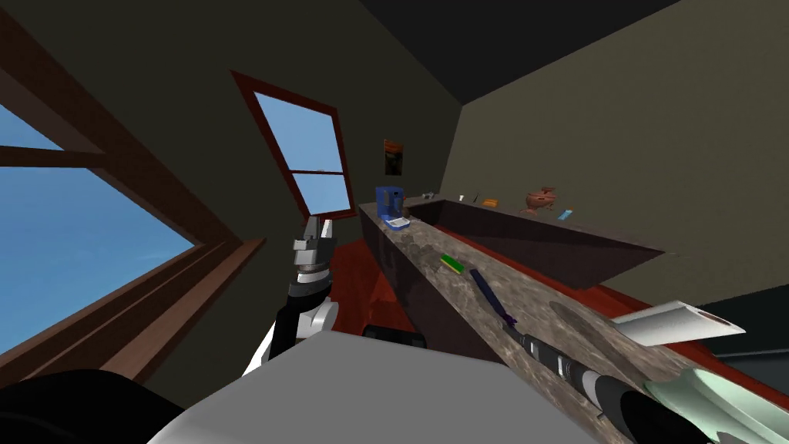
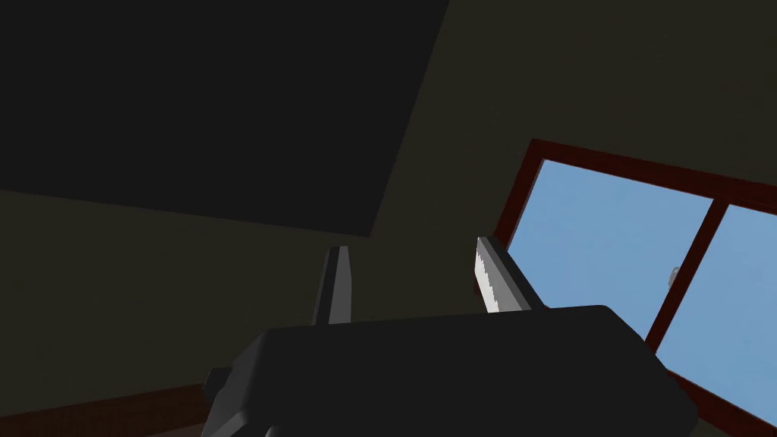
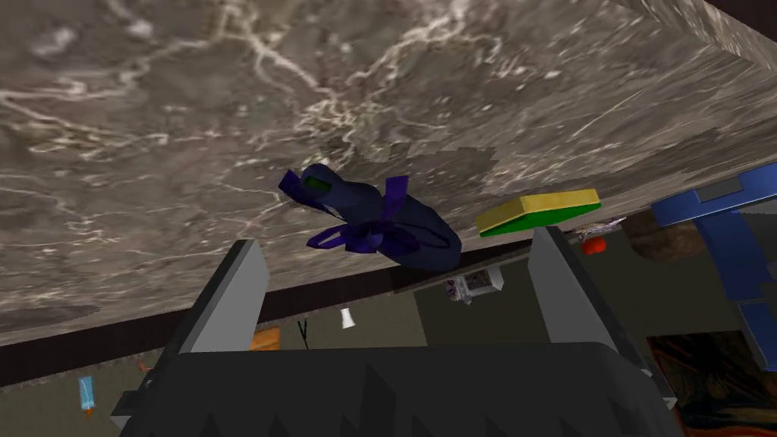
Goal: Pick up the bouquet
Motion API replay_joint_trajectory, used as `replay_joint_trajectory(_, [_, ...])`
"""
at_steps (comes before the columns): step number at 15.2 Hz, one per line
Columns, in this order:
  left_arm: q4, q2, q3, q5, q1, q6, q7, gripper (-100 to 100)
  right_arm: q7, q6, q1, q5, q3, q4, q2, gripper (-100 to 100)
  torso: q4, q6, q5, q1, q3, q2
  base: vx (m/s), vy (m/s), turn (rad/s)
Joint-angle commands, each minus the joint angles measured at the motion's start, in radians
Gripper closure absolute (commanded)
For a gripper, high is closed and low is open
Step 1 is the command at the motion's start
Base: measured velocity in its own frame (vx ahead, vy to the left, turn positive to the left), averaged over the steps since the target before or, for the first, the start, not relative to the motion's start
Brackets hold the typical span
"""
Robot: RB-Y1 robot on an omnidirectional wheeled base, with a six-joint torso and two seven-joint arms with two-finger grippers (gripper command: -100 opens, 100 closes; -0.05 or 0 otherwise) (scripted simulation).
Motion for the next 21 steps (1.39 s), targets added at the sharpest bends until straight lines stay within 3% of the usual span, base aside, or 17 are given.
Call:
replay_joint_trajectory(1, [0.0,0.0,0.0,0.0,0.0,0.0,0.0,0,-0.01,0.022,0.017,0.0,-0.001,0.011,-0.05,-100,0.0,0.0,0.0,0.0,0.0,0.0,-0.028,-0.046,0.268])
replay_joint_trajectory(15, [0.0,0.0,0.0,0.0,0.0,0.0,0.0,0,-0.04,0.098,0.117,0.011,-0.022,0.041,-0.288,-100,-0.001,0.0,0.0,0.002,-0.003,-0.004,-0.002,-0.035,0.248])
replay_joint_trajectory(21, [0.0,0.0,0.0,0.0,0.0,0.0,0.0,0,-0.006,0.067,0.052,0.04,0.047,0.103,-0.181,-100,-0.001,0.001,0.001,0.005,-0.002,-0.004,0.012,0.01,0.106])
